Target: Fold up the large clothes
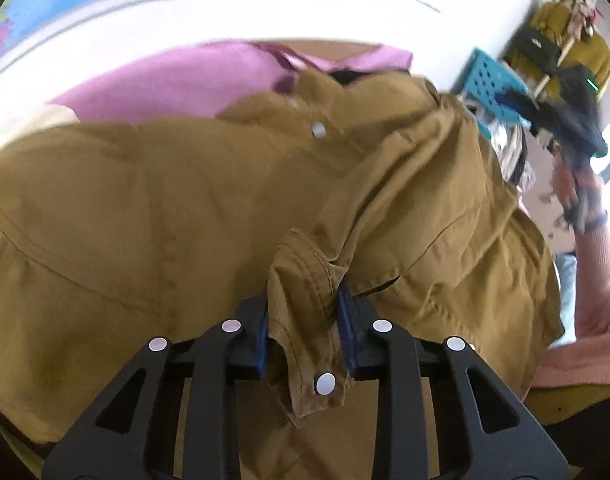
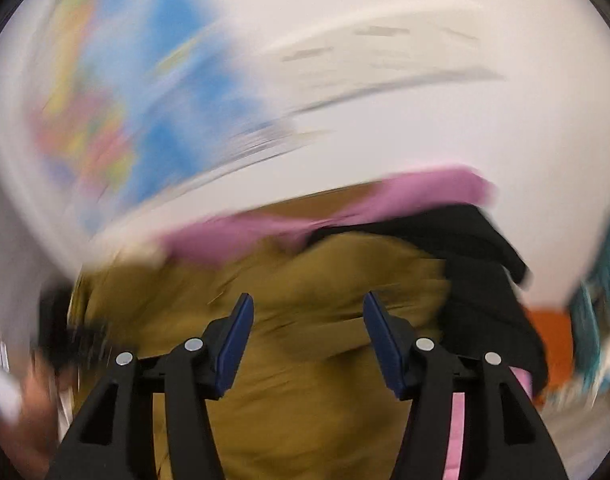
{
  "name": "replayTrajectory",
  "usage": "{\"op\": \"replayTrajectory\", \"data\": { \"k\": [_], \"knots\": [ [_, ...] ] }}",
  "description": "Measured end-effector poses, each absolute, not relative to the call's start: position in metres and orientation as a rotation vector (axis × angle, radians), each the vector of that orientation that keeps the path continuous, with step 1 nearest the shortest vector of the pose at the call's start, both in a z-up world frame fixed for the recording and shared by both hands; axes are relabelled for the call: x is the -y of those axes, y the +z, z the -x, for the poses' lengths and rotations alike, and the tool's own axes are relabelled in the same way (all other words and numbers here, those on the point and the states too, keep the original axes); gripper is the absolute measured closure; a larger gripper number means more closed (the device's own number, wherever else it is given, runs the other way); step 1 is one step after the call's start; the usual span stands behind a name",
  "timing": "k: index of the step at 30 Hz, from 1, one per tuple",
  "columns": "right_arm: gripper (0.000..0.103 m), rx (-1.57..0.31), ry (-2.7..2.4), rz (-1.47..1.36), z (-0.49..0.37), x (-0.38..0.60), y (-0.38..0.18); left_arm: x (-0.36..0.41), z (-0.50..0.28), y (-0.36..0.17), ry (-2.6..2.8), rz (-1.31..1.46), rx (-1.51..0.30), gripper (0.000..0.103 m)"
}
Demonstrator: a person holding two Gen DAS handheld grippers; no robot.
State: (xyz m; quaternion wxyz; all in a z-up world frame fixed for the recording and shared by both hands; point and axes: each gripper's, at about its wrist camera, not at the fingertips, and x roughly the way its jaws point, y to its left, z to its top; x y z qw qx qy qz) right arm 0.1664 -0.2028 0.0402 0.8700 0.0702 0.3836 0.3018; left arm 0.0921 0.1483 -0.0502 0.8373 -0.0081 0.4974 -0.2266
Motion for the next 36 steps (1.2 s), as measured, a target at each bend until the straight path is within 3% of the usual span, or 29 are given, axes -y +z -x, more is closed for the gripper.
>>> {"op": "replayTrajectory", "data": {
  "k": [4, 7, 10, 15, 21, 27, 31, 36],
  "knots": [
    [0.048, -0.825, 0.761, 0.067, -0.149, 0.127, 0.023, -0.149, -0.106, -0.052, -0.436, 0.027, -1.064, 0.075],
    [0.051, -0.873, 0.682, 0.231, -0.156, 0.101, -0.014, -0.147, -0.118, -0.066, -0.384, 0.030, -1.104, 0.066],
    [0.061, -0.934, 0.556, 0.320, -0.171, 0.106, -0.050, -0.149, -0.121, -0.073, -0.313, -0.006, -1.096, 0.047],
    [0.057, -0.979, 0.577, 0.152, -0.172, 0.128, -0.041, -0.159, -0.101, -0.045, -0.284, 0.004, -0.978, 0.023],
    [0.045, -0.836, 0.819, 0.150, -0.133, 0.088, 0.008, -0.143, -0.064, -0.026, -0.388, -0.036, -0.904, 0.025],
    [0.047, -0.927, 0.842, 0.345, -0.136, 0.022, -0.046, -0.124, -0.077, -0.075, -0.414, -0.040, -1.056, 0.037],
    [0.045, -0.992, 0.828, 0.308, -0.147, 0.027, -0.073, -0.123, -0.091, -0.096, -0.386, -0.012, -1.100, 0.036],
    [0.044, -0.957, 0.836, 0.300, -0.129, 0.019, -0.040, -0.135, -0.069, -0.071, -0.367, 0.003, -1.002, 0.031]
  ]
}}
